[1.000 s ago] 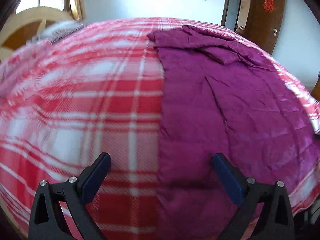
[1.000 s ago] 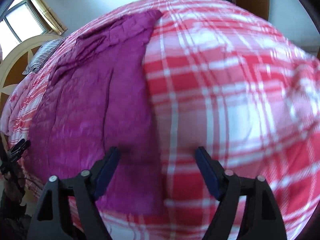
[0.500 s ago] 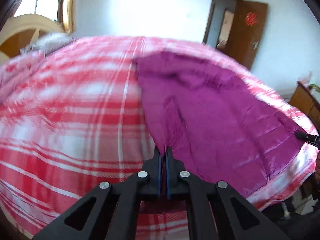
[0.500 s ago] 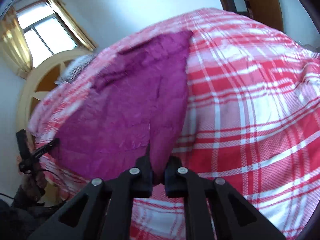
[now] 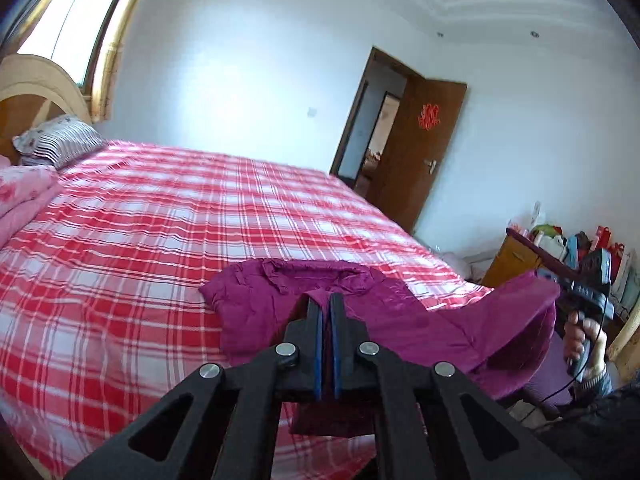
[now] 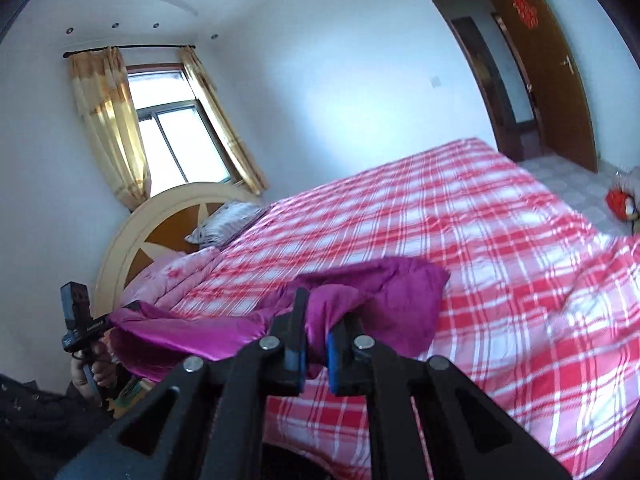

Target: Fold large clothes

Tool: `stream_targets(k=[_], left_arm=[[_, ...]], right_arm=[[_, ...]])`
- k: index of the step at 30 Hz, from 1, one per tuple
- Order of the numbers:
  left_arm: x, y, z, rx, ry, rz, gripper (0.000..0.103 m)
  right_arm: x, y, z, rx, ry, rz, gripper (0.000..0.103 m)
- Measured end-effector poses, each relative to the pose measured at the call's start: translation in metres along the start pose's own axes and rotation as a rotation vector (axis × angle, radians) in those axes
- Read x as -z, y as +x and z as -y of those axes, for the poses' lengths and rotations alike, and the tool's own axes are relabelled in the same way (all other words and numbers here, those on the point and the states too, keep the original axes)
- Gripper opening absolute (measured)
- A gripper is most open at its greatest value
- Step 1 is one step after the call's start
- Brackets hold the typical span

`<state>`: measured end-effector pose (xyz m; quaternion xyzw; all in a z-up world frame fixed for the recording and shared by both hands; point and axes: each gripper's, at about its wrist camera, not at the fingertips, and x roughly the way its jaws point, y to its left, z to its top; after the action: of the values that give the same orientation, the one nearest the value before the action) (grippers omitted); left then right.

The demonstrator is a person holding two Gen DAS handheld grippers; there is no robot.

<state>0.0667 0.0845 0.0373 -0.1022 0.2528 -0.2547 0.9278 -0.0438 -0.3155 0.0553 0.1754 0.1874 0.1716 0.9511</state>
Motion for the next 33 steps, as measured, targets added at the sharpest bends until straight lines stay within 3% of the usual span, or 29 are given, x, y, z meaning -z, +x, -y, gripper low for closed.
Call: stream_targets(k=[2, 6, 10, 15, 17, 18, 19, 21, 24, 26, 27, 28, 29, 31, 33], left_arm=[[-0.011, 0.041, -0.017, -0.014, -0.005, -0.045, 0.003], [-0.025, 0.128, -0.062, -0.070, -0.065, -0.129, 0.003], [-0.032, 0.217, -0.107, -0.167, -0.098, -0.224, 0.007], [-0.022, 0.269, -0.150, -0.175, -0.252, -0.360, 0.008], [-0.020, 0.264, -0.163, -0.184, -0.279, -0.344, 0.015], [-0.022, 0.255, -0.168, -0.256, -0.257, -0.315, 0.029], [-0.024, 0.246, -0.172, -0.327, -0.237, -0.290, 0.049], [-0.029, 0.224, -0.178, -0.417, -0.234, -0.213, 0.058], [-0.036, 0.212, -0.161, -0.404, -0.209, -0.140, 0.058], [-0.041, 0.217, -0.125, -0.388, -0.130, -0.116, 0.058], [-0.040, 0.225, -0.103, -0.362, -0.085, -0.116, 0.065], [-0.039, 0.235, -0.089, -0.343, -0.056, -0.125, 0.075], [-0.035, 0.249, -0.070, -0.312, -0.017, -0.145, 0.078], [-0.024, 0.280, -0.040, -0.274, 0.043, -0.189, 0.078], [-0.013, 0.312, -0.026, -0.305, 0.099, -0.253, 0.078]], right_arm=[[-0.011, 0.027, 0.013, 0.006, 0.033, -0.007, 0.010], [-0.032, 0.124, 0.060, 0.074, 0.114, -0.079, 0.010], [-0.041, 0.207, 0.103, 0.167, 0.161, -0.147, 0.010], [-0.034, 0.272, 0.146, 0.241, 0.209, -0.235, 0.010], [-0.028, 0.288, 0.156, 0.250, 0.221, -0.276, 0.010], [-0.024, 0.295, 0.161, 0.261, 0.216, -0.289, 0.010], [-0.021, 0.295, 0.163, 0.268, 0.213, -0.295, 0.010], [-0.016, 0.301, 0.169, 0.276, 0.217, -0.312, 0.010], [-0.014, 0.314, 0.164, 0.289, 0.145, -0.328, 0.011], [-0.016, 0.324, 0.162, 0.297, 0.134, -0.321, 0.012], [-0.017, 0.326, 0.161, 0.309, 0.130, -0.315, 0.012], [-0.018, 0.328, 0.160, 0.318, 0.130, -0.310, 0.014], [-0.019, 0.334, 0.160, 0.325, 0.133, -0.311, 0.016], [-0.018, 0.339, 0.156, 0.351, 0.107, -0.310, 0.019], [-0.015, 0.344, 0.153, 0.386, 0.081, -0.310, 0.020]])
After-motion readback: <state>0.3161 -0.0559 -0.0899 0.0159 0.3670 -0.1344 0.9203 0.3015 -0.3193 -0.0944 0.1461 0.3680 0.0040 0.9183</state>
